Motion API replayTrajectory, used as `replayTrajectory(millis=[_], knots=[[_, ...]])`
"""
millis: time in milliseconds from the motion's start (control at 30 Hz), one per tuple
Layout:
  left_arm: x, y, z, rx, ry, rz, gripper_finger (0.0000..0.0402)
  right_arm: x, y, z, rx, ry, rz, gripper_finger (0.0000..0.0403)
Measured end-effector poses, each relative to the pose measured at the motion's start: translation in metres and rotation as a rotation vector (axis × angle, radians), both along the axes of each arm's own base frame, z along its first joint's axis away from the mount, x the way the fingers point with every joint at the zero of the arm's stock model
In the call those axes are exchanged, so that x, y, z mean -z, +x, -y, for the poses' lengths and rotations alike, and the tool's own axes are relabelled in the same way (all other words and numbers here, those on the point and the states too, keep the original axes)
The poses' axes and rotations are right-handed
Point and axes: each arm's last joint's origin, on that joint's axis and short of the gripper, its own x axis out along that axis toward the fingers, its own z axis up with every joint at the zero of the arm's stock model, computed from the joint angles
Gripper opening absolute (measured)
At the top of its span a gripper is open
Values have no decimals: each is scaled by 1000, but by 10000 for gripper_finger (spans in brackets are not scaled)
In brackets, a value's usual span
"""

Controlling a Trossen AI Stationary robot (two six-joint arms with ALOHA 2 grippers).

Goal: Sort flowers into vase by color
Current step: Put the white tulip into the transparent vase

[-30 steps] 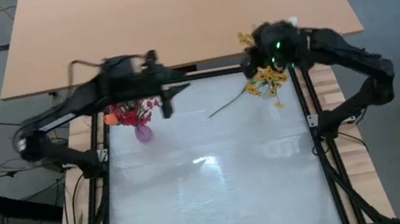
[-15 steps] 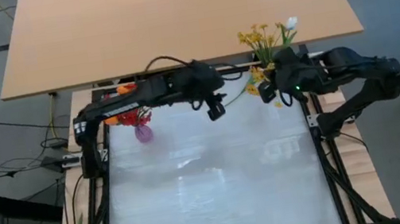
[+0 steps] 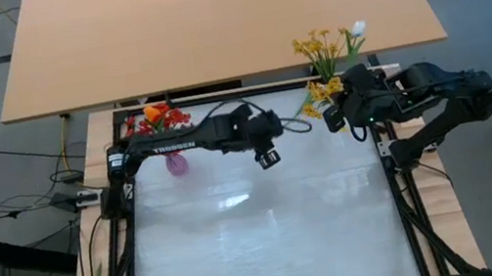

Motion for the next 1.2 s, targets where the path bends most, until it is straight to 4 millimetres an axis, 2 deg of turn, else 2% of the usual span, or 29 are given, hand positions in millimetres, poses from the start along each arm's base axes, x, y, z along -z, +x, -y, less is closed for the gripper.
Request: replayTrajectory(millis=[100, 233, 333, 500, 600, 700, 800, 933, 1067, 1200], knots=[[15, -15, 13, -56, 40, -59, 142, 1, -1, 2, 8, -5, -20, 28], [27, -49, 34, -93, 124, -63, 142, 2, -4, 6, 29, -13, -53, 30], [36, -74, 49, -83, 103, 38, 142, 2, -4, 9, 54, -37, -59, 30], [64, -108, 65, -116, 36, 203, 142, 1, -5, 18, 90, -62, -81, 29], [85, -122, 76, -110, 59, 252, 142, 1, -5, 24, 118, -65, -90, 29], [107, -127, 94, -34, 119, 262, 142, 1, -6, 30, 150, -63, -94, 29], [120, -123, 100, 6, 139, 325, 142, 2, -7, 34, 157, -50, -102, 29], [141, -103, 96, 3, 153, 428, 142, 3, -6, 35, 118, -7, -126, 30], [160, -65, 98, 103, 148, 439, 142, 4, -6, 33, 68, 30, -147, 30], [174, -18, 102, 145, 333, 302, 142, 4, -5, 28, 31, 25, -158, 30]])
